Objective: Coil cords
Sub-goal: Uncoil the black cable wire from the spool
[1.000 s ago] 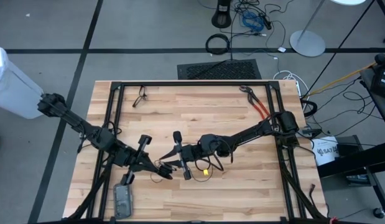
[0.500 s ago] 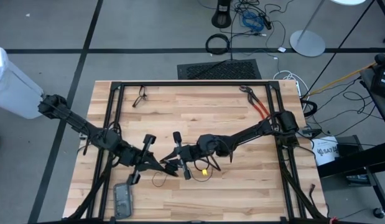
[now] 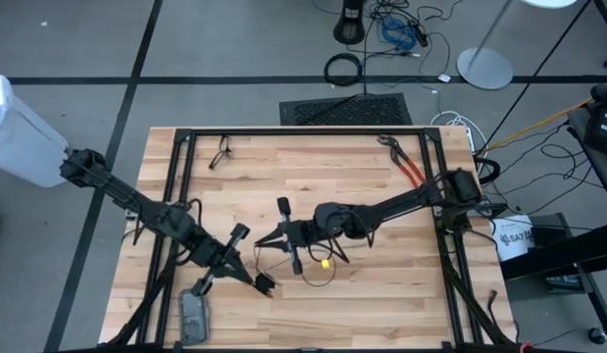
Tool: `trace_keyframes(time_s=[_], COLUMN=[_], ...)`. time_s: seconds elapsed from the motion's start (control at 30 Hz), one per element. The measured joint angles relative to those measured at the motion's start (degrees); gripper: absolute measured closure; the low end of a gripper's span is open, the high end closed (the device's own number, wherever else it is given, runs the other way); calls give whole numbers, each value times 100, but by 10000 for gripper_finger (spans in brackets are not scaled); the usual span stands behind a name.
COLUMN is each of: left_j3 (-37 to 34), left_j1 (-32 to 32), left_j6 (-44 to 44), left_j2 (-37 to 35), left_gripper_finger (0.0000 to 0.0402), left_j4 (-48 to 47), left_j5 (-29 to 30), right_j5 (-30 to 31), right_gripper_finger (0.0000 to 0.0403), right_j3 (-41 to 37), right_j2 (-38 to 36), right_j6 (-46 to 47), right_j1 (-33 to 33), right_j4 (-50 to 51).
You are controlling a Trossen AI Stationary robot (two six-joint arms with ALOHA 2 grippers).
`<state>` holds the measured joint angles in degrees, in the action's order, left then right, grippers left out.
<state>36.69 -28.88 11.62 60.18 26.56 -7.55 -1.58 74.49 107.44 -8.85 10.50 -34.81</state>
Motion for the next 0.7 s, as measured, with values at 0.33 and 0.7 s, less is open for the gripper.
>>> trace_keyframes(time_s=[0.33,0.7], left_j3=[0,0], left_j1=[0,206], left_j6=[-233,88], left_j2=[0,-301], left_gripper_finger=[401,401], left_j4=[-757,-1018], left_j5=[334,1163], right_j5=[891,1396], right_gripper_finger=[403,403], right_j3=[-1,-1], right_j2=[-1106,-1990], right_j6=[-472,-437], right_j1=[238,851], right_j4=[1839,3459])
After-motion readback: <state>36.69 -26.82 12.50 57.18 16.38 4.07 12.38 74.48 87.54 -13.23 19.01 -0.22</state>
